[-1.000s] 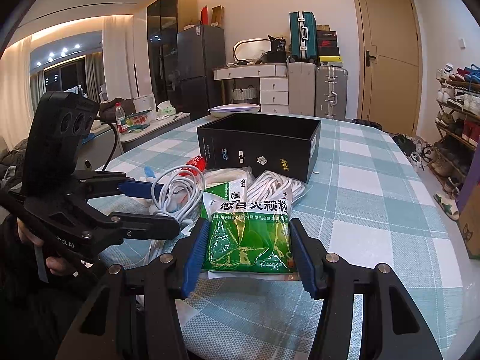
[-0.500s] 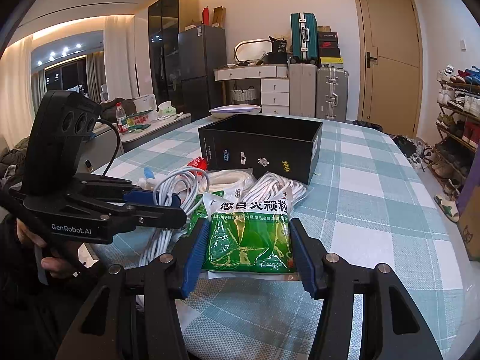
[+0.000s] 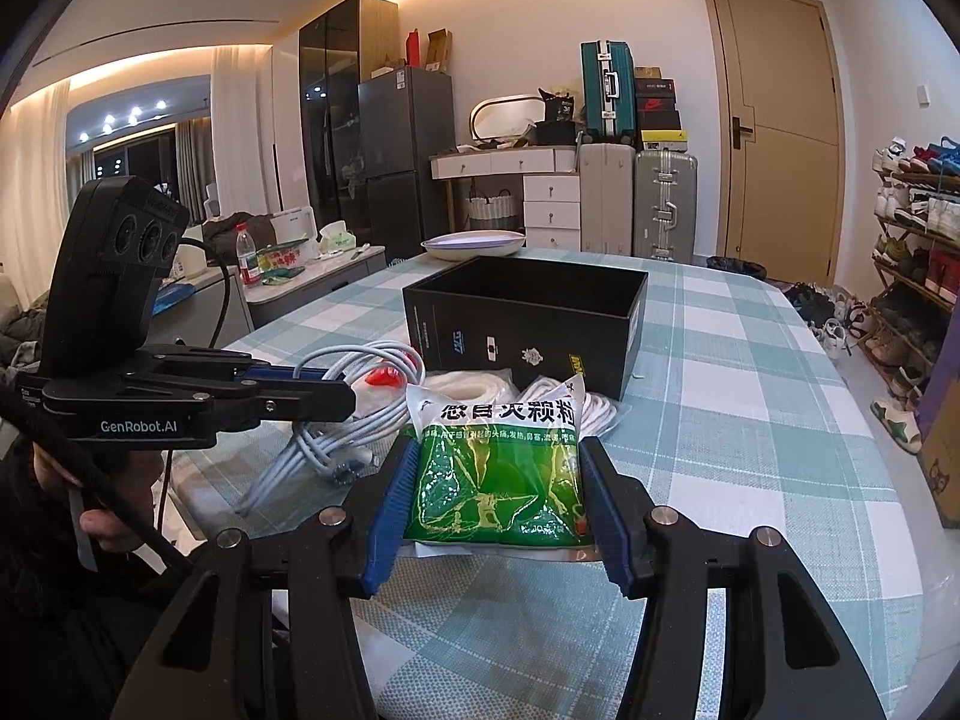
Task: Organize soft objects
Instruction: 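Carry the cable bundle and green sachet into the black box with both grippers, then open both grippers and withdraw them from the box, then grasp the balloon glue bag with the left gripper while the right gripper grasps the rope zip bag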
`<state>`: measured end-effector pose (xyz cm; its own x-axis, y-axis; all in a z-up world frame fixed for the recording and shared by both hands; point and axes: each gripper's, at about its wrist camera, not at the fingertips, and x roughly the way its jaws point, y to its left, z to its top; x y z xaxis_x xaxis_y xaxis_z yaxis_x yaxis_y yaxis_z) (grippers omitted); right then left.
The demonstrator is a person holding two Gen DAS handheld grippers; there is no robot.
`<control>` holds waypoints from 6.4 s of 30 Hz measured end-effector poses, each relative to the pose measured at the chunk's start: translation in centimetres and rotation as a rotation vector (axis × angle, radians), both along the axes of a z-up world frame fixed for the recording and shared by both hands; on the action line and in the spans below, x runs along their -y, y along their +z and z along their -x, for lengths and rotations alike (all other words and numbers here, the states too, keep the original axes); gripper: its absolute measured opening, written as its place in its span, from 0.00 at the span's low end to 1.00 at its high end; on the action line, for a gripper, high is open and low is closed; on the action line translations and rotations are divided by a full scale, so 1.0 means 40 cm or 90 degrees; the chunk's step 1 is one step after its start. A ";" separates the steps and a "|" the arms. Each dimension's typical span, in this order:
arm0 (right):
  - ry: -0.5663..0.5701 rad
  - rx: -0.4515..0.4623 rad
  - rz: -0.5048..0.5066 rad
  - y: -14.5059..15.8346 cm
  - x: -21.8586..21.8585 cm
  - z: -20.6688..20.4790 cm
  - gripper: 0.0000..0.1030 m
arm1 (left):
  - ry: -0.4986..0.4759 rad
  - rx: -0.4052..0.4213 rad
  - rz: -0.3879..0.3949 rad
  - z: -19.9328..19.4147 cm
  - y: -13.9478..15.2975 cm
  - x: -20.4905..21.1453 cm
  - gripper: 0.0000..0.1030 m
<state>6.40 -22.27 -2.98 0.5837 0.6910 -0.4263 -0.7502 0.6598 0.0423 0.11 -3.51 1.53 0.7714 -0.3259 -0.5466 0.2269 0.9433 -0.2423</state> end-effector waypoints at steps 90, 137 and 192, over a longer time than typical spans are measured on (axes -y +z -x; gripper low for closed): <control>-0.052 -0.077 0.000 0.157 -0.188 -0.424 0.92 | 0.117 0.007 -0.115 -0.360 0.085 -0.108 0.55; -0.085 -0.185 0.075 0.046 -0.116 -0.275 0.99 | 0.130 -0.044 -0.149 -0.155 -0.024 -0.135 1.00; -0.146 -0.213 0.228 -0.062 -0.143 -0.310 0.90 | 0.115 -0.092 -0.117 -0.174 -0.067 -0.153 1.00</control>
<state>18.79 -16.55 -5.45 0.4937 0.3390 -0.8009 -0.5697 0.8218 -0.0034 7.06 2.60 -1.14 0.7178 -0.0752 -0.6922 0.0267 0.9964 -0.0806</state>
